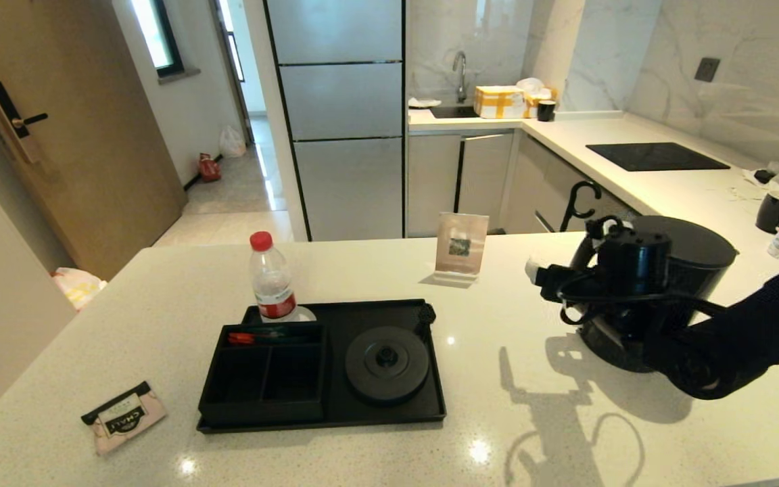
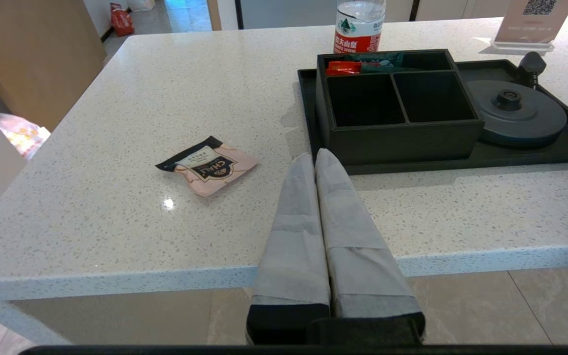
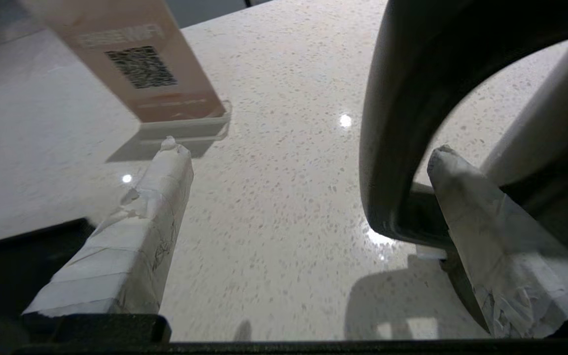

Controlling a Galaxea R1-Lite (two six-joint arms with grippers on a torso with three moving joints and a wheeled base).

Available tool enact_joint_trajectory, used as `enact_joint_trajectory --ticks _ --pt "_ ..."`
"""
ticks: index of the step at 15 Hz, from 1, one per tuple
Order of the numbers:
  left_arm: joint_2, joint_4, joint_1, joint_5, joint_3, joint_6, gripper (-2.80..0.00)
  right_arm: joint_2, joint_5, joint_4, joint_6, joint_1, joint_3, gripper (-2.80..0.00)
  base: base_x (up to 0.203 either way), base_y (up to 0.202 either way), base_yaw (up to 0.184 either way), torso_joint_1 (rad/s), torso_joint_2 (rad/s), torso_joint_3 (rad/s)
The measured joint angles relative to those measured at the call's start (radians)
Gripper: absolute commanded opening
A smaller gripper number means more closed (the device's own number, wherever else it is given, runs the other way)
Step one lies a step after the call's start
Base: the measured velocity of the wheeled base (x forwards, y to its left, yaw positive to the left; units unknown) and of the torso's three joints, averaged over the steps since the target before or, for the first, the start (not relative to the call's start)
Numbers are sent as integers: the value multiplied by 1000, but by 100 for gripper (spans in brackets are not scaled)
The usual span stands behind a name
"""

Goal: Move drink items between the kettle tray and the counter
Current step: Return the kettle to its original position

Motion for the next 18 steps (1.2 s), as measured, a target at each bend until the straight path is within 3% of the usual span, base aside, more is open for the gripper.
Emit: enact_joint_trajectory --ticks 8,18 --pt "0 0 0 0 0 0 -280 101 -30 -25 -4 19 -29 0 0 0 0 0 0 0" --pt "0 0 0 0 0 0 -280 174 -71 -19 -46 8 -169 0 0 0 0 0 0 0"
